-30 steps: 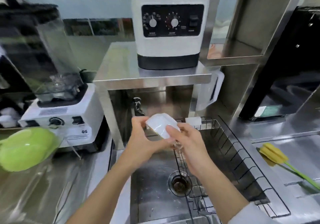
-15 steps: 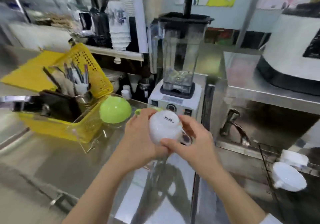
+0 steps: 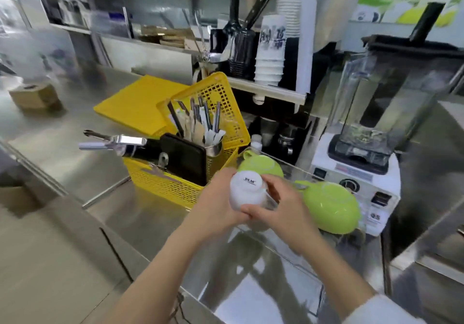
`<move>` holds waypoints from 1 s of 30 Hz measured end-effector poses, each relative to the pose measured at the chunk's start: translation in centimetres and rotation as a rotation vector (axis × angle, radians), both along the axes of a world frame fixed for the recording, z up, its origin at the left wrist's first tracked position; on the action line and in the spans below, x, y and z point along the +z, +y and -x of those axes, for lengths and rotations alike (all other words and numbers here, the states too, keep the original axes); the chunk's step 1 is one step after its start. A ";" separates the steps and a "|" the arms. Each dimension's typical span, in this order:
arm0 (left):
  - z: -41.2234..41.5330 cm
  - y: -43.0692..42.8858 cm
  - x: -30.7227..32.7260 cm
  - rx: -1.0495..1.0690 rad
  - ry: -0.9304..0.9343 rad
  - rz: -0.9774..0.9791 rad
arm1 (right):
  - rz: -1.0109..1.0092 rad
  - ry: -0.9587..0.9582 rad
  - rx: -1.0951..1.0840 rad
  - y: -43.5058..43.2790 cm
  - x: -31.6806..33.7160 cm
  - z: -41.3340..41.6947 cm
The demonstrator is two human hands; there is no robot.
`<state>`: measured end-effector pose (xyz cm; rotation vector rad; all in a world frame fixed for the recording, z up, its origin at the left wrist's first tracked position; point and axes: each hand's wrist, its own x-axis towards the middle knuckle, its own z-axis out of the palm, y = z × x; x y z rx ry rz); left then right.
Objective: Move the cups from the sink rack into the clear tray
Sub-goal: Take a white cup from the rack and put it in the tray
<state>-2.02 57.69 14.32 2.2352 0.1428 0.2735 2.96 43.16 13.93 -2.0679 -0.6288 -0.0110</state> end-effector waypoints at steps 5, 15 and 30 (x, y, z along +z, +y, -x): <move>-1.1 1.5 -1.2 -0.015 0.053 0.004 | 0.019 0.037 -0.019 1.2 -0.3 -0.6; -1.4 2.3 -0.8 -0.068 0.089 -0.012 | 0.017 0.140 -0.036 2.0 -0.7 -1.1; -2.0 2.5 -3.3 -0.006 0.077 -0.202 | 0.166 0.092 0.012 2.2 -1.9 -1.3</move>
